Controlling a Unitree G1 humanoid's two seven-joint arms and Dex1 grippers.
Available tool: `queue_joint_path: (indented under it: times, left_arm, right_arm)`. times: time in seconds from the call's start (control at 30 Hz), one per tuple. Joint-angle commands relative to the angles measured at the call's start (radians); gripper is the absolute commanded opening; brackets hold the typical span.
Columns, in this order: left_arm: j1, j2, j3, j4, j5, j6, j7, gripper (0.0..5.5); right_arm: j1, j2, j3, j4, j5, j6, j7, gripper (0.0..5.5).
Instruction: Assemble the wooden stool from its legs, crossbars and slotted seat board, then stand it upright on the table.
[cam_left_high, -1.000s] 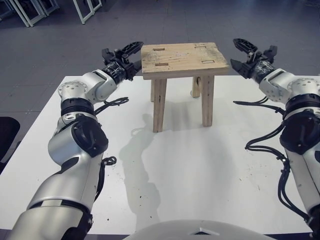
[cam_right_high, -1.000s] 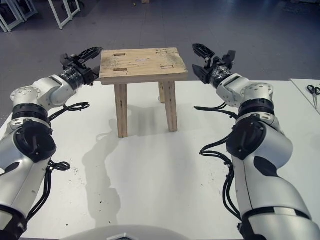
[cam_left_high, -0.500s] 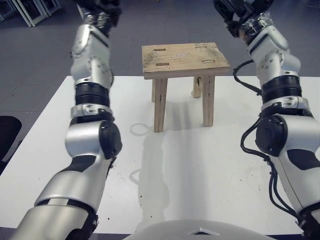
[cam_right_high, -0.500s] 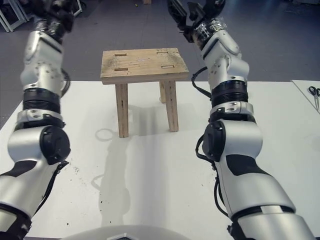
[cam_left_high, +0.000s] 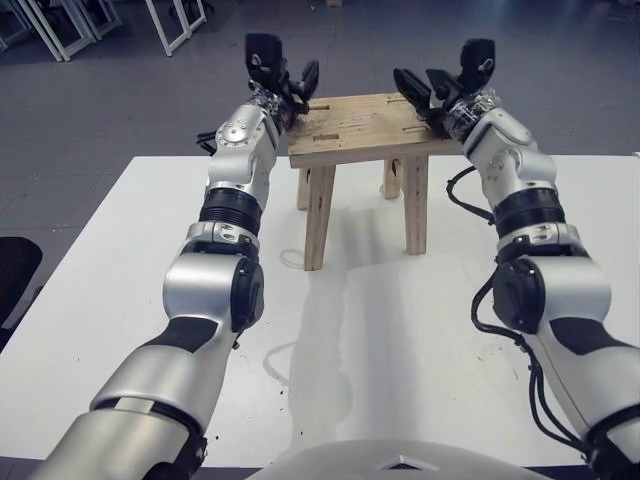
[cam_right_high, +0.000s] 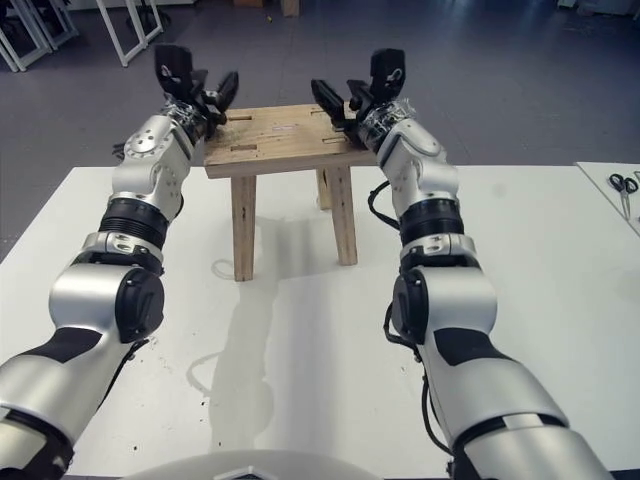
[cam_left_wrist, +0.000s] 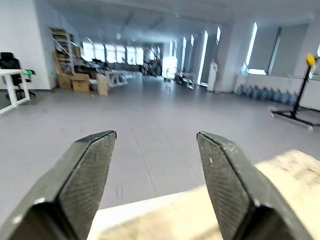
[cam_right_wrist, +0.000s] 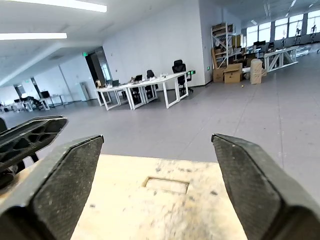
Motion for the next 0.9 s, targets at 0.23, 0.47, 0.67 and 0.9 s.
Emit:
queue_joint_path:
  times: [0.23, 0.47, 0.67, 0.9]
  left_arm:
    - [0.43, 0.034, 0.037, -0.844, -0.061, -0.002, 0.012, 2.98]
    - [0.936, -0.036, -0.105, -1.267, 0.176, 0.091, 0.165, 2.98]
    - [1.106, -0.08, -0.185, -1.336, 0.243, 0.098, 0.198, 2.98]
    - [1.139, -0.101, -0.228, -1.34, 0.266, 0.102, 0.201, 2.98]
  right_arm:
    - [0.538, 0.055, 0.044, -1.019, 0.065, 0.089, -0.181, 4.0]
    - [0.928, 0.1, 0.145, -1.231, -0.07, 0.076, -0.327, 4.0]
    - [1.108, 0.123, 0.219, -1.147, -0.19, -0.011, -0.382, 4.0]
    - [1.103, 0.133, 0.231, -1.126, -0.207, -0.024, -0.404, 4.0]
